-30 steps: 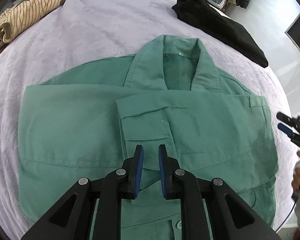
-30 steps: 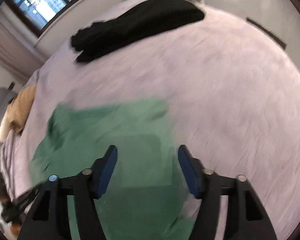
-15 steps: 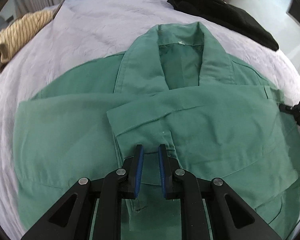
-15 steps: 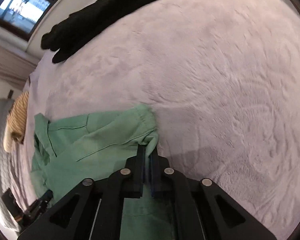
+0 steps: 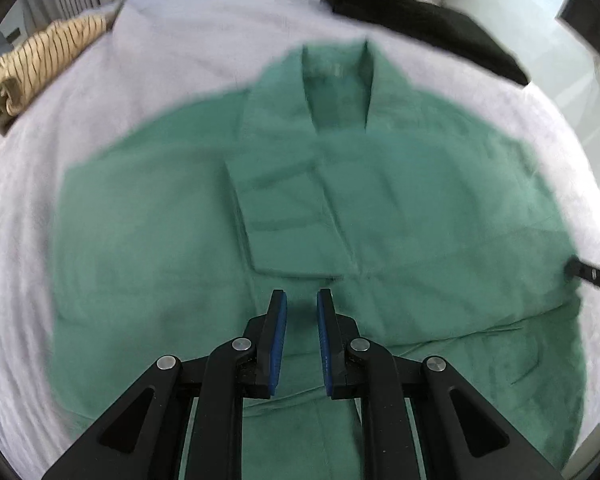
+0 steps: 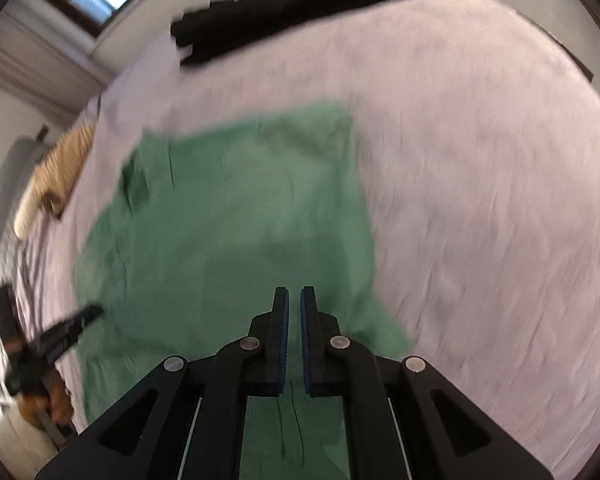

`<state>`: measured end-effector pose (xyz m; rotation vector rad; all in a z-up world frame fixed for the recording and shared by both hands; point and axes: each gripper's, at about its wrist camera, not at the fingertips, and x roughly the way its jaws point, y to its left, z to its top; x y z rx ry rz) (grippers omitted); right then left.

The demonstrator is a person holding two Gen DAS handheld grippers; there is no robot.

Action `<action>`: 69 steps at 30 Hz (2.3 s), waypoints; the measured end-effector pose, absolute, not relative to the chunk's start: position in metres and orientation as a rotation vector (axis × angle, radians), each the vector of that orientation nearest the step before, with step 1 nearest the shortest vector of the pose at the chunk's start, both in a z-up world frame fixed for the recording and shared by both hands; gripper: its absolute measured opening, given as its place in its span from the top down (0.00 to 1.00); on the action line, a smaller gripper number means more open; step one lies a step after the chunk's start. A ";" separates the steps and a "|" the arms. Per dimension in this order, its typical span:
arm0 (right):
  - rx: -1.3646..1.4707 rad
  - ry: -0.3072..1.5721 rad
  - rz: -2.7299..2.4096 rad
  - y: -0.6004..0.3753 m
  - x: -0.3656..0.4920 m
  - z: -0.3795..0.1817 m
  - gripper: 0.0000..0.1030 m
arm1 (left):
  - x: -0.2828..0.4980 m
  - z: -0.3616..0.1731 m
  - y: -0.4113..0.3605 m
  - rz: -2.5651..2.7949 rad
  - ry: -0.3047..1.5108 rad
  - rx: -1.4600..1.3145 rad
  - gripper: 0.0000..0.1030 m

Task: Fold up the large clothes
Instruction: 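Fold the held sleeve across the body with the left gripper while the right gripper holds the hem, then open the left gripper to release the folded sleeve, then move both open grippers to the hem edge of the green jacket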

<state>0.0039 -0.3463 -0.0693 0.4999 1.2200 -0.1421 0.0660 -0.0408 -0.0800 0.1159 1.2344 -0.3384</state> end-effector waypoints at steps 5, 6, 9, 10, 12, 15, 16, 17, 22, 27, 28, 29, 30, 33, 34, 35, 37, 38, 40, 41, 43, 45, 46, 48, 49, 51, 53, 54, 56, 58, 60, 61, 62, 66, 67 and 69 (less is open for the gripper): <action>0.599 1.224 -0.155 -0.362 -0.013 -0.088 1.00 | 0.064 -0.083 -0.042 -0.314 1.219 0.132 0.84; 0.603 1.220 -0.161 -0.364 -0.016 -0.085 1.00 | 0.062 -0.081 -0.039 -0.307 1.228 0.141 0.84; 0.616 1.221 -0.166 -0.365 -0.027 -0.075 0.95 | 0.052 -0.076 -0.029 -0.288 1.247 0.153 0.84; 0.617 1.222 -0.167 -0.365 -0.028 -0.072 0.95 | 0.048 -0.074 -0.026 -0.273 1.256 0.160 0.84; 0.610 1.230 -0.164 -0.360 -0.032 -0.067 0.95 | 0.038 -0.071 -0.021 -0.258 1.273 0.156 0.84; 0.586 1.241 -0.162 -0.351 -0.037 -0.062 0.95 | 0.024 -0.067 -0.014 -0.245 1.285 0.143 0.84; 0.584 1.245 -0.159 -0.349 -0.038 -0.061 0.95 | 0.018 -0.066 -0.010 -0.235 1.290 0.143 0.84; 0.587 1.249 -0.156 -0.347 -0.040 -0.060 0.95 | 0.014 -0.066 -0.008 -0.227 1.296 0.141 0.84; 0.581 1.270 -0.135 -0.331 -0.040 -0.060 0.95 | -0.001 -0.065 0.002 -0.177 1.312 0.133 0.35; 0.560 1.282 -0.110 -0.321 -0.035 -0.056 0.95 | -0.020 -0.051 0.018 -0.126 1.262 0.128 0.00; 0.556 1.283 -0.107 -0.318 -0.034 -0.055 0.95 | -0.016 -0.052 0.024 -0.117 1.267 0.120 0.00; 0.551 1.286 -0.105 -0.316 -0.033 -0.055 0.95 | -0.017 -0.052 0.026 -0.114 1.275 0.114 0.00; 0.547 1.287 -0.102 -0.314 -0.032 -0.055 0.95 | -0.018 -0.052 0.026 -0.111 1.282 0.110 0.00; 0.517 1.280 -0.081 -0.304 -0.029 -0.050 0.94 | -0.022 -0.051 0.030 -0.100 1.290 0.105 0.00; 0.510 1.277 -0.076 -0.302 -0.030 -0.048 0.94 | -0.025 -0.050 0.032 -0.097 1.291 0.103 0.00; 0.505 1.272 -0.068 -0.299 -0.029 -0.047 0.87 | -0.025 -0.049 0.031 -0.095 1.292 0.100 0.00; 0.511 1.257 -0.047 -0.295 -0.030 -0.043 0.41 | -0.031 -0.047 0.039 -0.088 1.295 0.091 0.00; 0.516 1.243 -0.038 -0.293 -0.031 -0.041 0.13 | -0.031 -0.045 0.039 -0.086 1.297 0.087 0.00; 0.493 1.220 -0.030 -0.288 -0.033 -0.035 0.10 | -0.029 -0.047 0.035 -0.080 1.300 0.084 0.00; 0.483 1.216 -0.031 -0.287 -0.033 -0.033 0.10 | -0.030 -0.046 0.036 -0.078 1.301 0.085 0.00; 0.463 1.201 -0.027 -0.283 -0.034 -0.030 0.07 | -0.034 -0.045 0.033 -0.075 1.302 0.091 0.00; 0.443 1.188 -0.025 -0.280 -0.037 -0.028 0.00 | -0.037 -0.044 0.033 -0.077 1.305 0.094 0.00; 0.430 1.184 -0.023 -0.278 -0.037 -0.026 0.00 | -0.038 -0.044 0.032 -0.078 1.307 0.095 0.00; 0.415 1.188 -0.022 -0.276 -0.039 -0.025 0.00 | -0.042 -0.043 0.030 -0.079 1.310 0.101 0.00; 0.415 1.193 -0.019 -0.275 -0.039 -0.025 0.00 | -0.043 -0.042 0.029 -0.080 1.311 0.101 0.00; 0.424 1.210 -0.007 -0.274 -0.040 -0.026 0.00 | -0.047 -0.040 0.028 -0.079 1.312 0.104 0.00; 0.429 1.238 0.001 -0.273 -0.039 -0.028 0.00 | -0.050 -0.038 0.027 -0.078 1.312 0.108 0.00; 0.426 1.249 -0.001 -0.272 -0.039 -0.028 0.00 | -0.051 -0.037 0.027 -0.078 1.312 0.110 0.00; 0.424 1.255 -0.004 -0.271 -0.041 -0.029 0.00 | -0.053 -0.036 0.027 -0.078 1.313 0.115 0.00; 0.432 1.259 -0.002 -0.271 -0.042 -0.030 0.00 | -0.054 -0.037 0.026 -0.073 1.315 0.124 0.00; 0.443 1.268 0.001 -0.271 -0.043 -0.033 0.00 | -0.056 -0.037 0.026 -0.069 1.320 0.129 0.00; 0.446 1.273 0.002 -0.270 -0.043 -0.034 0.00 | -0.056 -0.038 0.026 -0.069 1.323 0.129 0.00; 0.447 1.278 0.002 -0.270 -0.043 -0.035 0.00 | -0.057 -0.038 0.025 -0.068 1.326 0.128 0.00; 0.455 1.292 0.009 -0.268 -0.046 -0.038 0.00 | -0.061 -0.038 0.027 -0.063 1.334 0.122 0.00; 0.459 1.294 0.010 -0.268 -0.047 -0.038 0.00 | -0.062 -0.039 0.028 -0.054 1.338 0.120 0.00; 0.470 1.299 0.014 -0.269 -0.049 -0.039 0.00 | -0.066 -0.040 0.029 -0.012 1.334 0.136 0.00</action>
